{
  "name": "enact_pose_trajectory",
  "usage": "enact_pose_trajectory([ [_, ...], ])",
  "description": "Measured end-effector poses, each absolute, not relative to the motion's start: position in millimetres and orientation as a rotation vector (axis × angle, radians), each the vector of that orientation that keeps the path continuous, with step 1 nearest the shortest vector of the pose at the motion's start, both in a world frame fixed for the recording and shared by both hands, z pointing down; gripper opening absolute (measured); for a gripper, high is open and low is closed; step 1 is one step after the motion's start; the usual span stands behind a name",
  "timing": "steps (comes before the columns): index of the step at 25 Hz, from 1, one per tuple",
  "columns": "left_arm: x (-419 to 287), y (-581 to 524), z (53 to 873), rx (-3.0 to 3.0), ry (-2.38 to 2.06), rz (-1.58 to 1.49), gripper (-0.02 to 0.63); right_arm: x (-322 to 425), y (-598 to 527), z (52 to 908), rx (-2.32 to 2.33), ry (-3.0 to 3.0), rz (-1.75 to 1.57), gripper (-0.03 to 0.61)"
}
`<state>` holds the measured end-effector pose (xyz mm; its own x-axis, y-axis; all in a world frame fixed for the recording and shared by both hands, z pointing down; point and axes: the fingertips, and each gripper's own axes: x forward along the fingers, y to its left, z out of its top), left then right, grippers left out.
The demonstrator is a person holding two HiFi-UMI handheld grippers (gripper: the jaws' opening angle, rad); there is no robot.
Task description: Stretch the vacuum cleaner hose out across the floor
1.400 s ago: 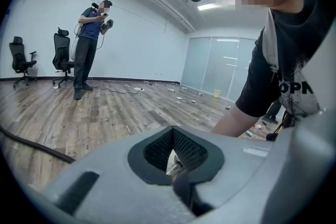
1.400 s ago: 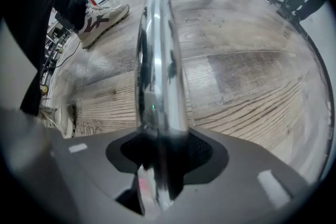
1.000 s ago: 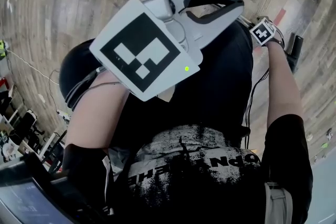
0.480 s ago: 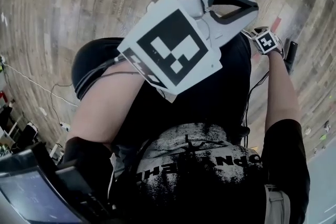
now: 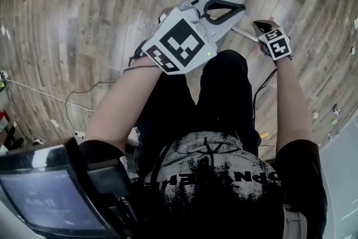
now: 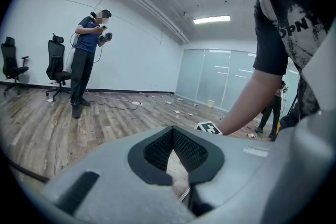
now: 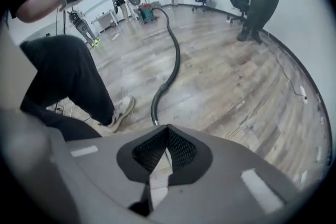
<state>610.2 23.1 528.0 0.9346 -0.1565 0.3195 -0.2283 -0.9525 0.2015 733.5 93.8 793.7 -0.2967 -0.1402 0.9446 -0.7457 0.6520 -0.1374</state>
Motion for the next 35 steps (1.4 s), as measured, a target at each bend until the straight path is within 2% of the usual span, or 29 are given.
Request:
enact_pose_trajectory([
  [9, 533.5, -10.4, 344.9, 2.798, -0.447, 0.343, 0.000, 624.5, 14.5, 457.8, 0.943, -2.239, 0.514, 0.006],
  [18, 466.9, -1.5, 182.3, 2.898, -0.493, 0.152, 0.000, 542.2, 6.1, 209.2, 1.089, -2.443, 0.105, 0.006],
  [25, 465.9, 2.6, 115.2, 3.037, -0.482, 0.084, 0.000, 515.8, 7.2, 116.4, 1.089, -2.594, -0.227, 0.006],
  [30, 466.7, 20.6, 96.6, 3.025, -0.560, 0.022, 0.000, 514.9, 27.4, 82.4, 1.093, -2.734, -0.297, 0.006],
  [35, 475.9, 8.4, 62.1, 2.999, -0.714, -0.057, 0.000, 541.9, 17.9, 62.3, 1.028, -2.799, -0.194, 0.006],
])
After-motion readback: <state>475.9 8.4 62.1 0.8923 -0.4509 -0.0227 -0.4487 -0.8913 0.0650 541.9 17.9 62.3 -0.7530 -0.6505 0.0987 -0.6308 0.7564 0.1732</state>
